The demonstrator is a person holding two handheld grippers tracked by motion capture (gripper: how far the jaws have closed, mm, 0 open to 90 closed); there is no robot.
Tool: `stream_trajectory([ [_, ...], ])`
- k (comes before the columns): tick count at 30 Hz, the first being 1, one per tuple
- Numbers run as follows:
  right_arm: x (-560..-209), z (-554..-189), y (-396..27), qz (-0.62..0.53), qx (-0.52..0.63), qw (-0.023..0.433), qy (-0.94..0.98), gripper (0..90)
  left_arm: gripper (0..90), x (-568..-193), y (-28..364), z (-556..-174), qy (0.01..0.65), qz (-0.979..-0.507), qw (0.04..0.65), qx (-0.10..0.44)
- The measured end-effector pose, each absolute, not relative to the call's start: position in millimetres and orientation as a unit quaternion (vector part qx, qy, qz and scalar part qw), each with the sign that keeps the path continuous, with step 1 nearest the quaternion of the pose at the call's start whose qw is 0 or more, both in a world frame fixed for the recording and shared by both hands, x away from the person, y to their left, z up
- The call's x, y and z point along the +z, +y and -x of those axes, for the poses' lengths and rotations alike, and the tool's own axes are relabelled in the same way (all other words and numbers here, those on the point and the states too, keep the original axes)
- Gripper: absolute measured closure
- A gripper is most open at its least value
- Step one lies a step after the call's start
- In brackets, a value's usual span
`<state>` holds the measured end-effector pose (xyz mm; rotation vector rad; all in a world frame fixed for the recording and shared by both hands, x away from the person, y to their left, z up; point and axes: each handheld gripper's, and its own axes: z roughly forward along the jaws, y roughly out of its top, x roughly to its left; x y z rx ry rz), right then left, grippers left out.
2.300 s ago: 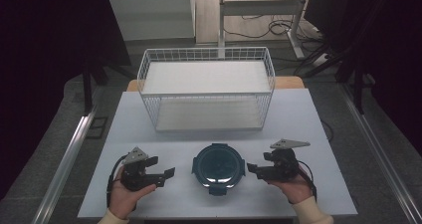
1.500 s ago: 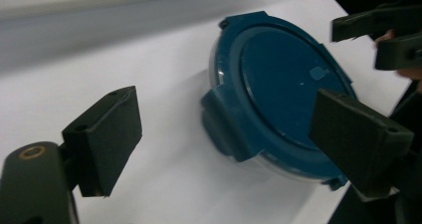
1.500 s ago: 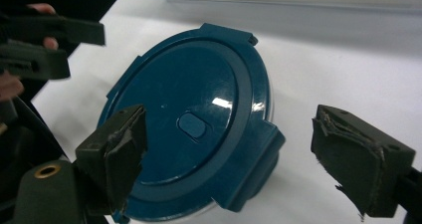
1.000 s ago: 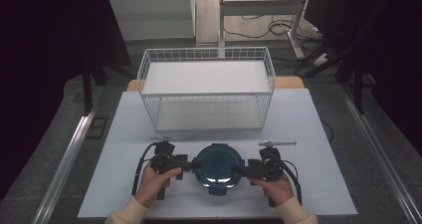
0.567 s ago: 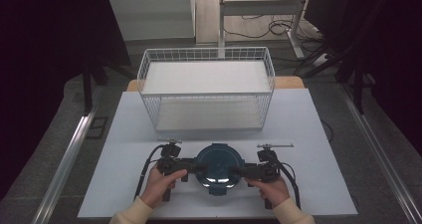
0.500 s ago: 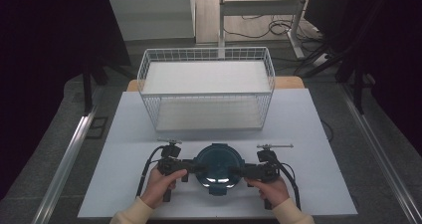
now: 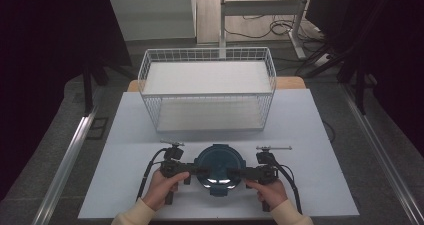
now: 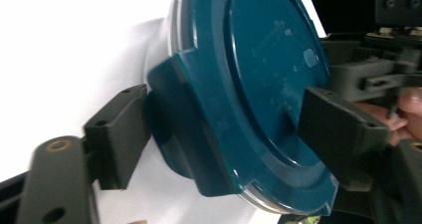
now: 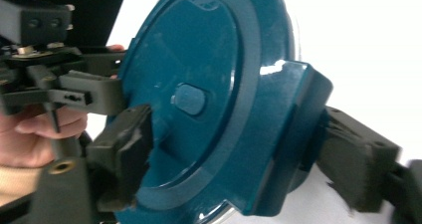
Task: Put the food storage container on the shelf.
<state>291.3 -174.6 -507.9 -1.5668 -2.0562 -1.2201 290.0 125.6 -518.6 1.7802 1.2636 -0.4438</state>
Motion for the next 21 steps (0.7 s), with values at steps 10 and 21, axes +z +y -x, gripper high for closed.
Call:
stream_trajectory([
  [10,-507,-292,-180,0.578,-0.425,0.166,-0.677,31.3,29.6,-518,130,-289,0.54,-0.688,0.445,-0.194],
  [21,-504,-287,-184,0.578,-0.441,0.16,-0.667,36.1,33.4,-510,129,-279,0.548,-0.684,0.45,-0.172],
])
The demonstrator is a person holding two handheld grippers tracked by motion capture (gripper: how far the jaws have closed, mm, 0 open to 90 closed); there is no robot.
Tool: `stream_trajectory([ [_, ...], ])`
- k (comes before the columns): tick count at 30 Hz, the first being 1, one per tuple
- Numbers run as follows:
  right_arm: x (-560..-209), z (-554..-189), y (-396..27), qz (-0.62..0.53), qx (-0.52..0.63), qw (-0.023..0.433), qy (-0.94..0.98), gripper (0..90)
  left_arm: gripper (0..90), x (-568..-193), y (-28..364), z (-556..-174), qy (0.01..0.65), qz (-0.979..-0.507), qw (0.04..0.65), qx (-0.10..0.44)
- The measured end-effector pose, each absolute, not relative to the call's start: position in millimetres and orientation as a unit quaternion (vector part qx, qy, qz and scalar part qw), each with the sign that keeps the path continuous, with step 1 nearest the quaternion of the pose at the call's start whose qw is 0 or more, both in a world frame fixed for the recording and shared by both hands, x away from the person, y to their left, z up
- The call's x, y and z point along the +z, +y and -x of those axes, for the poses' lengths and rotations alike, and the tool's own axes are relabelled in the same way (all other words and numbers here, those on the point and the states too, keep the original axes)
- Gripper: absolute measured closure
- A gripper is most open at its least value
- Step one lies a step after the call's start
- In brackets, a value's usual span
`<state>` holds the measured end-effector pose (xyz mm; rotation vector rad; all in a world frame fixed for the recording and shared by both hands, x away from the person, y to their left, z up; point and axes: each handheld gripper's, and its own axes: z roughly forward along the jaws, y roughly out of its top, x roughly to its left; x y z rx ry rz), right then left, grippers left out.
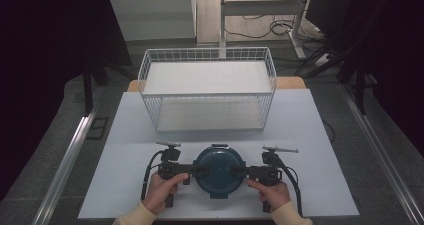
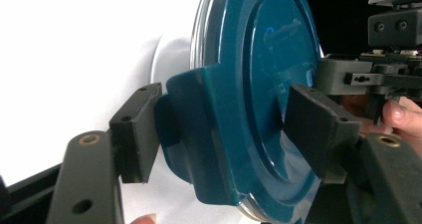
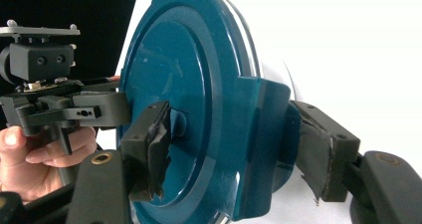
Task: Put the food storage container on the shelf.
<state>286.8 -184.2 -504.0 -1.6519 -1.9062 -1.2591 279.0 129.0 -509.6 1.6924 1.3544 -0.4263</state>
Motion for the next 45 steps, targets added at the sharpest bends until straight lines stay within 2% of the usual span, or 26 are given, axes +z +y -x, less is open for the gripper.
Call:
stream_trajectory([
  [33,-482,-291,-182,0.546,-0.462,0.128,-0.687,38.6,38.5,-487,134,-278,0.536,-0.683,0.474,-0.145],
  [45,-447,-309,-178,0.528,-0.471,0.115,-0.697,38.8,39.0,-453,139,-294,0.529,-0.682,0.487,-0.13],
])
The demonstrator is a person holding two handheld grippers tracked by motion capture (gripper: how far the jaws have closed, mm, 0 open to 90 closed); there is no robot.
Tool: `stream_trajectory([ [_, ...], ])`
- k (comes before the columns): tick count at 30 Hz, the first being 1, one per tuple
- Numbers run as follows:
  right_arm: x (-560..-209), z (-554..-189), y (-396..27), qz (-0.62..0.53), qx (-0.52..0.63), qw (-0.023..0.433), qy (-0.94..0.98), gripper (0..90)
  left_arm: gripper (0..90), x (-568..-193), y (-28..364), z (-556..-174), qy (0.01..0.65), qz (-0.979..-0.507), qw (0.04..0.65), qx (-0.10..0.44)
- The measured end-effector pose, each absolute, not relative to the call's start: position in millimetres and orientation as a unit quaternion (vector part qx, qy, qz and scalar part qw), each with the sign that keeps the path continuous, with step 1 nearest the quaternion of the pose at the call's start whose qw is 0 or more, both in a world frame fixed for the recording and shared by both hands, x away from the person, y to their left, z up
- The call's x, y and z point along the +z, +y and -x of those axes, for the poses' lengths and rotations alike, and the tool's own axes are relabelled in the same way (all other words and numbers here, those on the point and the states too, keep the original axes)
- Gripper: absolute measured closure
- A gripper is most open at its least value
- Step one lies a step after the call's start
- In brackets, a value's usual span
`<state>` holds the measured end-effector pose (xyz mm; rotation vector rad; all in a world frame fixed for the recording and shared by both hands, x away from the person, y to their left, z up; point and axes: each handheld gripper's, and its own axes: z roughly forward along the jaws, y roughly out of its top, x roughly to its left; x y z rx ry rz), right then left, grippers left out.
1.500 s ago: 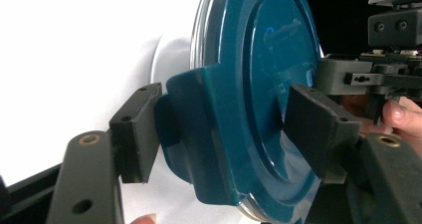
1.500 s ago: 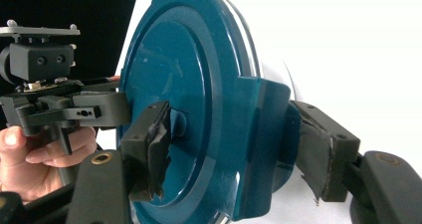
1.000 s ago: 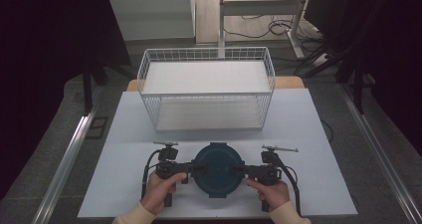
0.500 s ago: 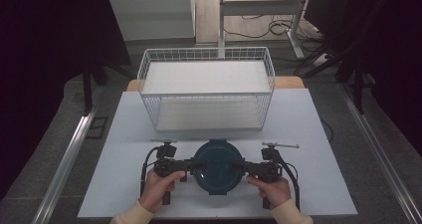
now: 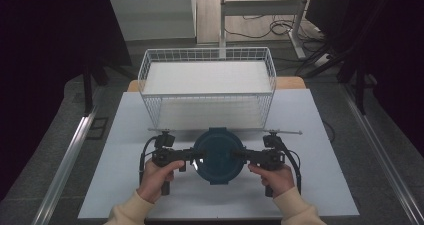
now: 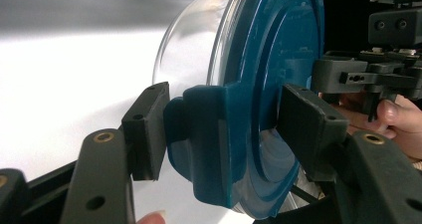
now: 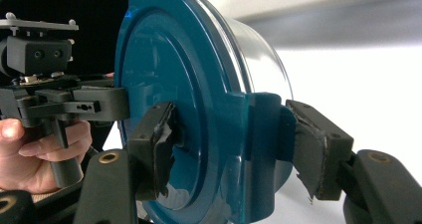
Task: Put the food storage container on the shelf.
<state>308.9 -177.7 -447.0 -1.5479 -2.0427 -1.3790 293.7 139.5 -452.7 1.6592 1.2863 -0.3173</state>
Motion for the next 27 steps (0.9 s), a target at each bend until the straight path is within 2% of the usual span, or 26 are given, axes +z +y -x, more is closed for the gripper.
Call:
stream_trajectory([
  [14,-379,-339,-162,0.505,-0.482,0.091,-0.71,38.9,39.2,-391,155,-319,0.517,-0.678,0.512,-0.107],
  [27,-330,-360,-151,0.492,-0.489,0.077,-0.716,38.9,39.3,-345,165,-340,0.512,-0.675,0.522,-0.097],
])
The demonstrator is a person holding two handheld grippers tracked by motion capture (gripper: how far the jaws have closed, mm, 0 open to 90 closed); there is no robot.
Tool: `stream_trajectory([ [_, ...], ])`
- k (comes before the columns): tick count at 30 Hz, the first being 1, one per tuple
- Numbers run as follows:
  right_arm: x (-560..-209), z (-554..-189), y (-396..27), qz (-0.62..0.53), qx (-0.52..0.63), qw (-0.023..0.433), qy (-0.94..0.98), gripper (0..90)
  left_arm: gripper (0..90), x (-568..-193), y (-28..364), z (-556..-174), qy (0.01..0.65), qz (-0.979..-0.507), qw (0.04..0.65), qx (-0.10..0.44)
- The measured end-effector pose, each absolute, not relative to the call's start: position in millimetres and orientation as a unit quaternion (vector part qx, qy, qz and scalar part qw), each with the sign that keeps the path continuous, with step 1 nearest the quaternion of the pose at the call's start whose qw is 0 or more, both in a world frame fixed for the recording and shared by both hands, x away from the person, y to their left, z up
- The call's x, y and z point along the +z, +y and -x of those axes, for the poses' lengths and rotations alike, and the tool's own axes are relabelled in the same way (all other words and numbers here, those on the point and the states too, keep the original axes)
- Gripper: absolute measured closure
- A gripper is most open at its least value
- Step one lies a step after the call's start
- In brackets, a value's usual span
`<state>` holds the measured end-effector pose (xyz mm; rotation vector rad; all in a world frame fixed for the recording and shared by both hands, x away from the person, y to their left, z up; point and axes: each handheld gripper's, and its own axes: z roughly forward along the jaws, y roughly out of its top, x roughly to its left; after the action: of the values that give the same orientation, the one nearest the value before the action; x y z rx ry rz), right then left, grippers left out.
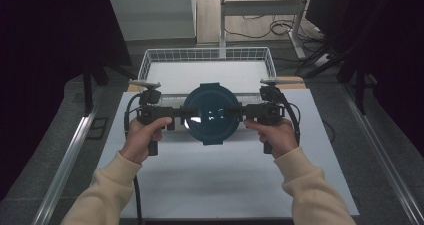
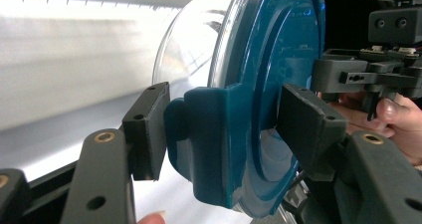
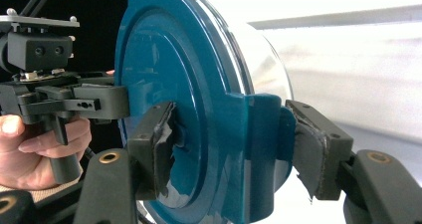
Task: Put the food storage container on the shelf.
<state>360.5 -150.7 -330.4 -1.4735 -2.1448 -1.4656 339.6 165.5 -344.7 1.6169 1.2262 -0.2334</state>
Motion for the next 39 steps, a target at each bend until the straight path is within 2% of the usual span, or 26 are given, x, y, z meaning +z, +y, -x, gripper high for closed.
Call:
stream_trajectory([
  [19,-284,-424,-141,0.481,-0.493,0.062,-0.722,39.0,39.5,-305,176,-407,0.512,-0.672,0.525,-0.105],
  [30,-284,-468,-140,0.49,-0.485,0.076,-0.72,39.0,39.7,-307,178,-449,0.522,-0.668,0.517,-0.117],
  [39,-294,-490,-142,0.517,-0.488,0.097,-0.697,38.6,40.4,-314,178,-468,0.545,-0.643,0.523,-0.131],
])
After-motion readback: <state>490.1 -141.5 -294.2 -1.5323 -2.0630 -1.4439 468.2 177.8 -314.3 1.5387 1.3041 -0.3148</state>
